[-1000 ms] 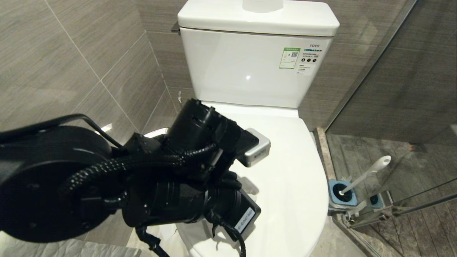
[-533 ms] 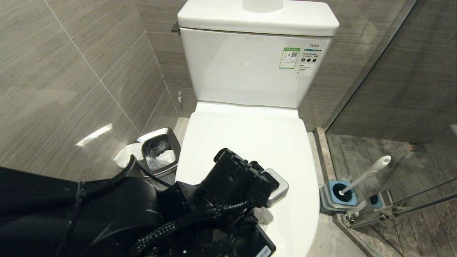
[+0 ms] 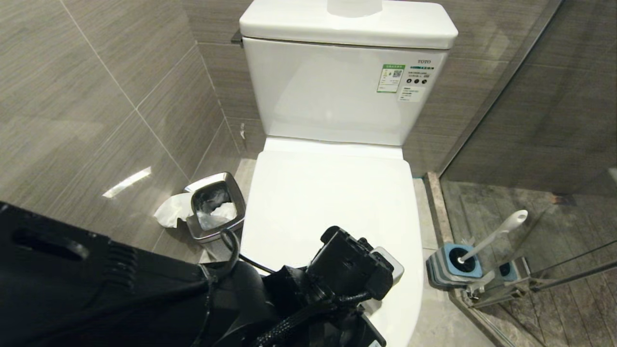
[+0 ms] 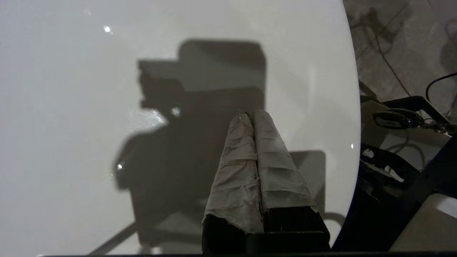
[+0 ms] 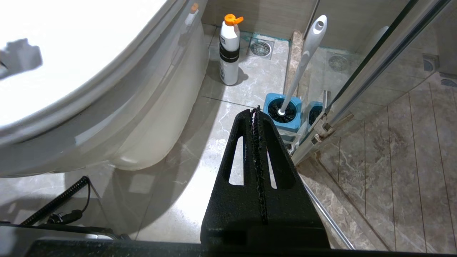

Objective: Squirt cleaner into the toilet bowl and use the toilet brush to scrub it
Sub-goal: Close the toilet lid

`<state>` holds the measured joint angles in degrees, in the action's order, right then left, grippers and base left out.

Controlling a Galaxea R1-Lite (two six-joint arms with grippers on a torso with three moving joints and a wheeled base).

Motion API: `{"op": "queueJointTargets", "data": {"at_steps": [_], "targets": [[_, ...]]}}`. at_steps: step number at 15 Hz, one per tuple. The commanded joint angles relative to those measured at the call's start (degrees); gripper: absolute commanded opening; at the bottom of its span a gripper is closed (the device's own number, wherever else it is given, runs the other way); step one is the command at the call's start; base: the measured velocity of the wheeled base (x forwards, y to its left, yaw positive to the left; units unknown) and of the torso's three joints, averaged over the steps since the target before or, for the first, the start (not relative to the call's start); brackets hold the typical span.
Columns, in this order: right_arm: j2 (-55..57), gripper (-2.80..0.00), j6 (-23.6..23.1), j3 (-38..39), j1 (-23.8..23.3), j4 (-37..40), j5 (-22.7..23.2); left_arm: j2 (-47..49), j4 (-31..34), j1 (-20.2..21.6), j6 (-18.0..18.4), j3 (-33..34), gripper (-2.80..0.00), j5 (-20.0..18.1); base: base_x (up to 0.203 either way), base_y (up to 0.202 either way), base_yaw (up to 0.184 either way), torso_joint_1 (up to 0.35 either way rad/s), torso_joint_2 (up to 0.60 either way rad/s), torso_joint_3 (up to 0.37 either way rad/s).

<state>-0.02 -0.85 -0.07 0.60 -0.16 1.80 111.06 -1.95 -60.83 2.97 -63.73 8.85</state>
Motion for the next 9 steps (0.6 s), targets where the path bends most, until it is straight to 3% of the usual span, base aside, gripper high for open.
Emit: {"op": "queueJointTargets", "data": {"at_steps": [1, 9], "targets": [[0.0, -2.80, 0.0, 0.0, 0.0, 0.0, 0.1, 3.5, -0.2, 0.2, -0.1, -0.4, -2.80, 0.3, 0.000, 0.000, 0.000, 0.000, 0.00, 0.000], [0.0, -2.80, 0.0, 0.0, 0.0, 0.0, 0.1, 10.4, -3.3, 3.5, -0.3, -1.8, -2.80, 3.4, 0.000, 0.000, 0.000, 0.000, 0.00, 0.000]]}}
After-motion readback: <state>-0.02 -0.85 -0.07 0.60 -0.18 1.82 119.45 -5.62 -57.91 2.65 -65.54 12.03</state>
